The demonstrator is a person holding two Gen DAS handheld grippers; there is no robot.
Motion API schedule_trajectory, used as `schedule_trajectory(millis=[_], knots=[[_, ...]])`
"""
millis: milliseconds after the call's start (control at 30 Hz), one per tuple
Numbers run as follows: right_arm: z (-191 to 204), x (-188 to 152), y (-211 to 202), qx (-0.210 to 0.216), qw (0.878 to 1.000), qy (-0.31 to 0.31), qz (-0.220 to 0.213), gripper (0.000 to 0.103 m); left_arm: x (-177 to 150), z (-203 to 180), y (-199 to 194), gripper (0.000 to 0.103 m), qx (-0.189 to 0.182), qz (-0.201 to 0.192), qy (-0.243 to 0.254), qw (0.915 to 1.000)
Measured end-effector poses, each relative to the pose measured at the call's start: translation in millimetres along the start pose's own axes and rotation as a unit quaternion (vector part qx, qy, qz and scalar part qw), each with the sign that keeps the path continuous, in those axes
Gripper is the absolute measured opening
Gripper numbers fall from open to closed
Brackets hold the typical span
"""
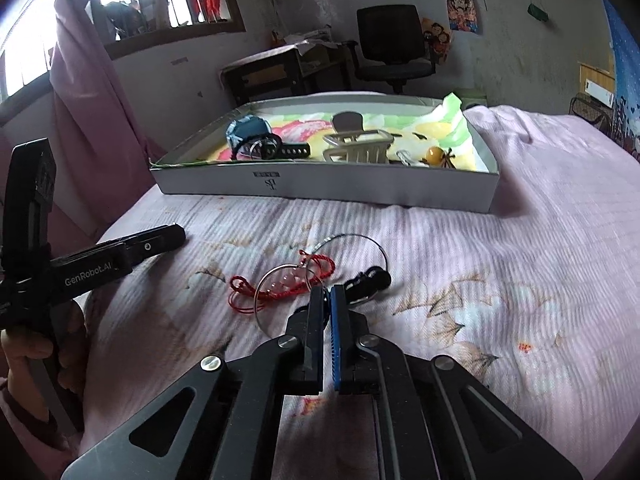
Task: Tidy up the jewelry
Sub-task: 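Grasp the small silver ring with the left gripper while the right grasps a large metal hoop, then carry the silver ring and metal hoop over the tray with both grippers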
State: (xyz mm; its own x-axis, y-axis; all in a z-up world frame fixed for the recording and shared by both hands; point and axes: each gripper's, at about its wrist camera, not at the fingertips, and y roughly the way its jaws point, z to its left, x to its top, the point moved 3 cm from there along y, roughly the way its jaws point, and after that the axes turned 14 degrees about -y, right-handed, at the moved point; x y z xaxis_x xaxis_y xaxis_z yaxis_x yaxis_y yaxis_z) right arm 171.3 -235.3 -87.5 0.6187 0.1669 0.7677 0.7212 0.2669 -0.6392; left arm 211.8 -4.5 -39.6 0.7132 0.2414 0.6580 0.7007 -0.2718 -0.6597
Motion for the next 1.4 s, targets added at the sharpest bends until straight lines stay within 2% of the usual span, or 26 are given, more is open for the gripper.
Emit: schedule_trajectory(millis=[700,967,1100,1300,1400], knots=[[9.0,22.8,-45.3,-0.058,0.993,-0.048,-0.092,0.003,-5.4,-17.0,-21.6,0.020,-0.040,-0.021,0.020,0.9988],[7.6,31.0,-51.9,-0.063,0.991,-0.047,-0.107,0.003,-4.9,-29.2,-26.5,0.020,-0.052,-0.022,0.021,0.9982],[3.5,43.5,-49.2,-0.063,0.990,-0.041,-0.117,0.003,3.9,-41.0,-28.3,0.020,-0.046,-0.029,0.037,0.9978],[-7.6,78.6,-34.7,-0.065,0.986,-0.036,-0.146,0.003,45.8,-54.3,-24.8,0.020,-0.042,-0.056,0.053,0.9962],[-10.7,95.8,-14.5,-0.072,0.986,-0.053,-0.142,0.003,66.5,-55.1,-14.5,0.020,-0.032,-0.068,0.051,0.9958]])
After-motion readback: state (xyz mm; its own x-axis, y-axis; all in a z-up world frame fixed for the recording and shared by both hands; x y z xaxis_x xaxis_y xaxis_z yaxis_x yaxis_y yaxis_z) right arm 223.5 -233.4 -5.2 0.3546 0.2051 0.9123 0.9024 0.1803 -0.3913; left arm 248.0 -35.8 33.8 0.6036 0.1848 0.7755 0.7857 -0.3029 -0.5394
